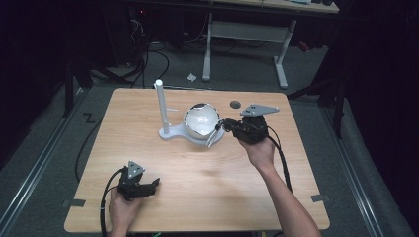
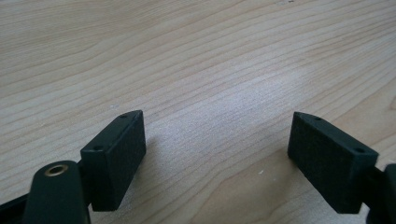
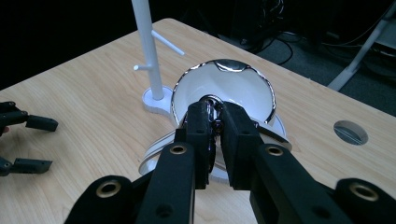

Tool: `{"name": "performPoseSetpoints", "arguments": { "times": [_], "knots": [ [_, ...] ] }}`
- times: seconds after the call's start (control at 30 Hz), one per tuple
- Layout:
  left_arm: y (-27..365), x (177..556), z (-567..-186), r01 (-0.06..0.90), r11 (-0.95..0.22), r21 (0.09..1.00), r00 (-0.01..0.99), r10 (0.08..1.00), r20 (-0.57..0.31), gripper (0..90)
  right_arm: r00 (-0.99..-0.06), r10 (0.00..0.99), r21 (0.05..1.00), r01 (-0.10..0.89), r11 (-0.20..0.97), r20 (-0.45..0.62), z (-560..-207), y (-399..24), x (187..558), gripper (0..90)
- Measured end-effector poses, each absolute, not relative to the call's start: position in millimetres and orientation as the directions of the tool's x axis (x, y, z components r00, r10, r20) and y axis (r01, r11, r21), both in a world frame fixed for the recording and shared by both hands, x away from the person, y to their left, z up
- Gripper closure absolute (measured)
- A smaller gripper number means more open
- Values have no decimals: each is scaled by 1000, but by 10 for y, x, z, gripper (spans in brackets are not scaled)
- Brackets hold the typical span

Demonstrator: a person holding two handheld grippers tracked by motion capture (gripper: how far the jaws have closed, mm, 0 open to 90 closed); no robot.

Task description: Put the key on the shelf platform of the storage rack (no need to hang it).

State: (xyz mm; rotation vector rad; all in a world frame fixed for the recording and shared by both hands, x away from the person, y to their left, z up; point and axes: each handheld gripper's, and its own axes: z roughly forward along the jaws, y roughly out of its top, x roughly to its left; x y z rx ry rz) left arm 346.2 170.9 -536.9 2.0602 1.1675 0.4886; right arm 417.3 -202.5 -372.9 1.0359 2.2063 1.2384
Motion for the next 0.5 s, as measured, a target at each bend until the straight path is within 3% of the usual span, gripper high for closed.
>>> {"name": "performPoseSetpoints", "arguments": {
  "times": [0.5],
  "knots": [
    [1697, 3456, -5368, 585, -346, 734, 523, 852, -15, 197, -621, 783, 850, 412, 327, 0, -3699, -1786, 4483, 822]
  ]
}}
